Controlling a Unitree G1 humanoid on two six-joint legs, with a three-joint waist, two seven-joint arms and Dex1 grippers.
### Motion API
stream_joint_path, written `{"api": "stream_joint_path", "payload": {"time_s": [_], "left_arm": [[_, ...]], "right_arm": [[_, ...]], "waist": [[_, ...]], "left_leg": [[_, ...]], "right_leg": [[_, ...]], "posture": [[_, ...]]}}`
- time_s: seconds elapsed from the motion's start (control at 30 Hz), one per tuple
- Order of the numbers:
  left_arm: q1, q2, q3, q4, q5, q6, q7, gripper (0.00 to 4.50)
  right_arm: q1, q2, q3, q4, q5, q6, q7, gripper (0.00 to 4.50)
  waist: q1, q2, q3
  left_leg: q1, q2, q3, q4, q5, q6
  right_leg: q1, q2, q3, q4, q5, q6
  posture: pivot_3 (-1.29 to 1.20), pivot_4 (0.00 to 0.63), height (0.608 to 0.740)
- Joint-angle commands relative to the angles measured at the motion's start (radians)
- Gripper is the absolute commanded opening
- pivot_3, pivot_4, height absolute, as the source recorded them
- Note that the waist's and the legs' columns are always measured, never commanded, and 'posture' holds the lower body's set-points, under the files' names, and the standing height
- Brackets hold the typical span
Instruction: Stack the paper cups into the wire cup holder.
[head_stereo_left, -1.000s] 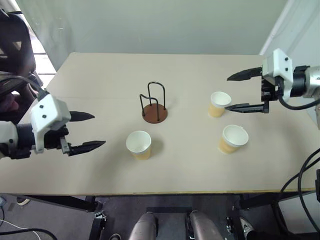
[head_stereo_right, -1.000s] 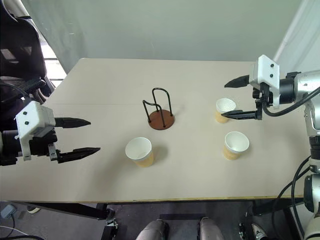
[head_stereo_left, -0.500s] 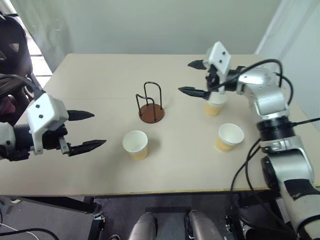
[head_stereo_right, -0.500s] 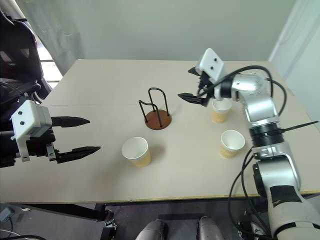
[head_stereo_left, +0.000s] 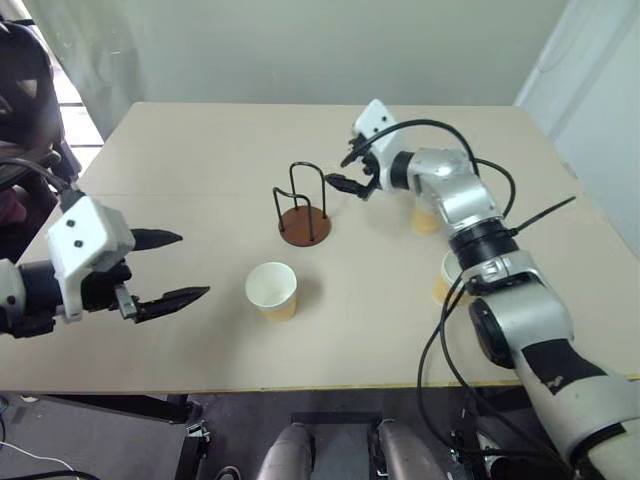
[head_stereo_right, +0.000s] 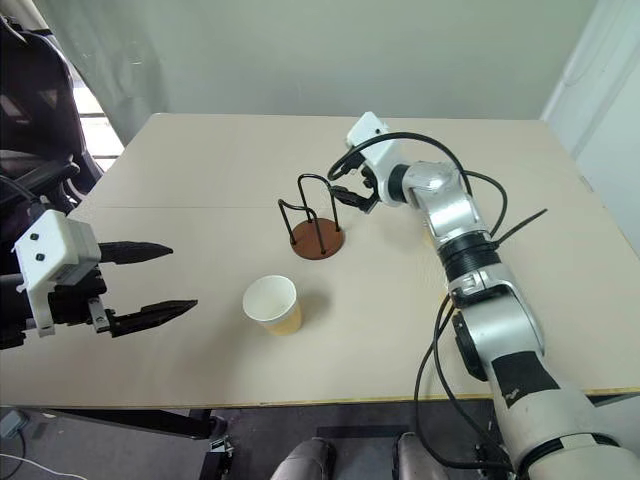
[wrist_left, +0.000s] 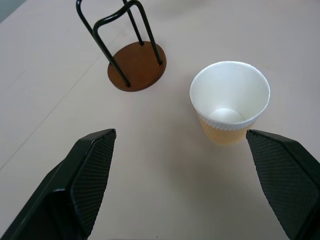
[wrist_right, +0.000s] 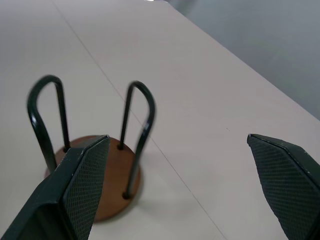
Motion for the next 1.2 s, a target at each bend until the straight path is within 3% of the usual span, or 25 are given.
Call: {"api": "stream_joint_path", "payload": {"time_s": [0.03,0.63,1.2], "left_arm": [[0.018,-0.006,0.066,-0.04,-0.007,0.021,0.011,4.48],[0.118,-0.03,0.201,-0.145,-0.018,0.106,0.01,4.48],[0.148,-0.046,0.232,-0.184,-0.026,0.127,0.029,4.48]], "right_arm": [[-0.043,0.021,-0.007,0.034,-0.006,-0.041,-0.013,4.5],[-0.151,0.162,-0.047,0.33,-0.016,-0.165,-0.173,4.5],[-0.192,0.24,-0.074,0.465,-0.044,-0.207,-0.305,4.5]], "waist": [[0.001,0.0,0.0],[0.0,0.0,0.0],[0.0,0.0,0.0]], "left_leg": [[0.0,0.001,0.0,0.0,0.0,0.0],[0.001,0.012,0.0,0.001,-0.005,-0.009],[0.001,0.014,0.0,0.001,-0.006,-0.01]], "right_leg": [[0.0,0.001,0.0,0.0,0.0,0.0],[-0.001,0.01,-0.001,0.001,0.0,-0.007],[-0.002,0.011,-0.002,0.001,0.0,-0.007]], "posture": [[0.0,0.15,0.74],[0.0,0.15,0.74],[0.0,0.15,0.74]]}}
